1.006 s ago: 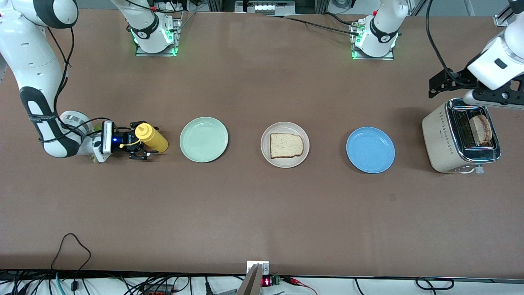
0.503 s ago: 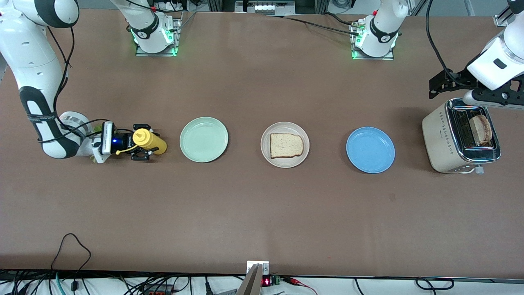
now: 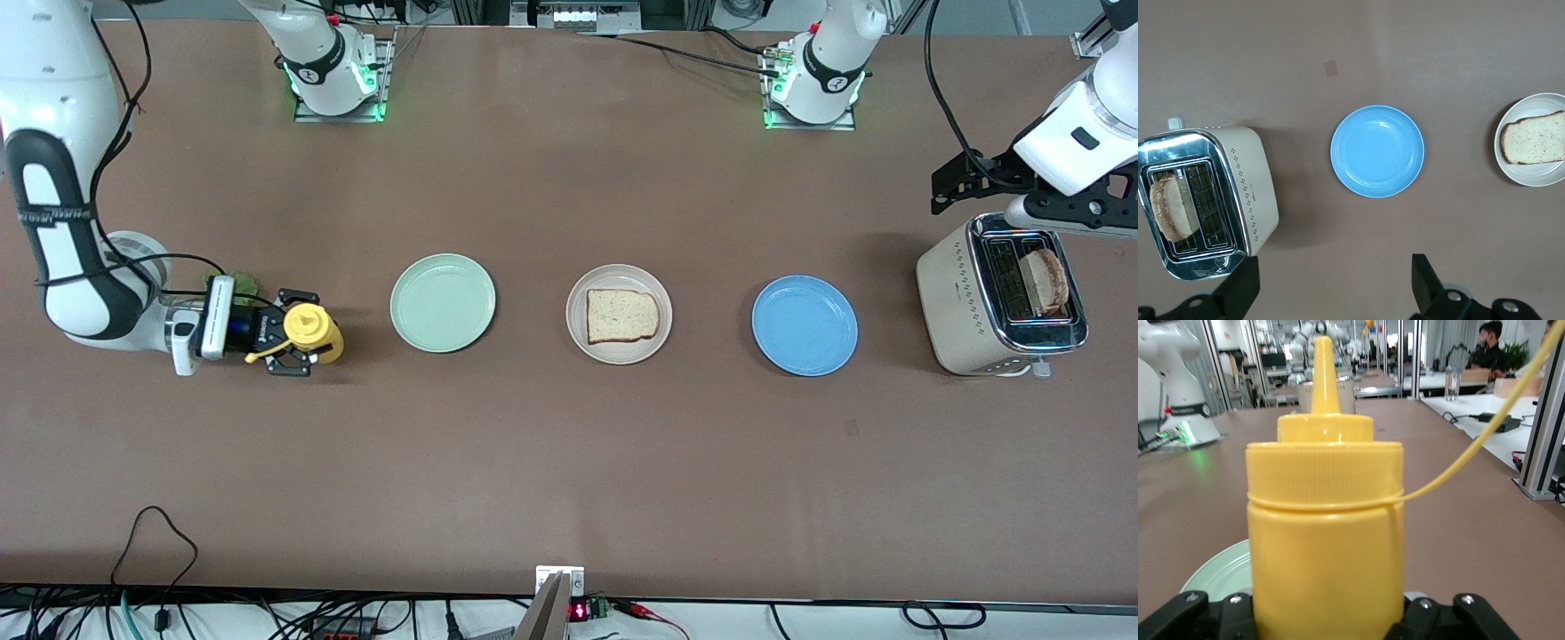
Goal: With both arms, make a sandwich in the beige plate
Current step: 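Carry the yellow bottle with the right gripper over the bread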
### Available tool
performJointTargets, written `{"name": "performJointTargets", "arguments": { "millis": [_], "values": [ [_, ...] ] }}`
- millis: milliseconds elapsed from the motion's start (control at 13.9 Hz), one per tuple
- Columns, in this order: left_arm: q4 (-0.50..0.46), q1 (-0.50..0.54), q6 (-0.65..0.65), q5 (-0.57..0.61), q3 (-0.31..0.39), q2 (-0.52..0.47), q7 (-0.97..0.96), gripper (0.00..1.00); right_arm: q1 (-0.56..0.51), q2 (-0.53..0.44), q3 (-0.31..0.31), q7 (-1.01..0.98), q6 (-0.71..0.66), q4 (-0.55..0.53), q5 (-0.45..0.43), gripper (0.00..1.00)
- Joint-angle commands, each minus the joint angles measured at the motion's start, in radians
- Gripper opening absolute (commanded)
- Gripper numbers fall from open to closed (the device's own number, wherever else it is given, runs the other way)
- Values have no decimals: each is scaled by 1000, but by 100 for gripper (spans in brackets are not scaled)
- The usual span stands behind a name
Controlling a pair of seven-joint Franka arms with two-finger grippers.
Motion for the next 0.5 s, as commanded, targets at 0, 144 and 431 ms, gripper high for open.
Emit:
{"name": "performJointTargets", "arguments": {
  "millis": [0, 144, 431],
  "values": [
    [1, -16, -1, 17, 9, -7, -5, 100, 92, -71, -11, 97, 122, -23, -16, 24],
    [1, -16, -1, 17, 9, -7, -5, 100, 151, -100, -11, 174, 237, -23, -47, 24],
    [1, -16, -1, 17, 9, -5, -5, 100, 281, -143, -11, 408, 432, -4, -226, 25]
  ]
}}
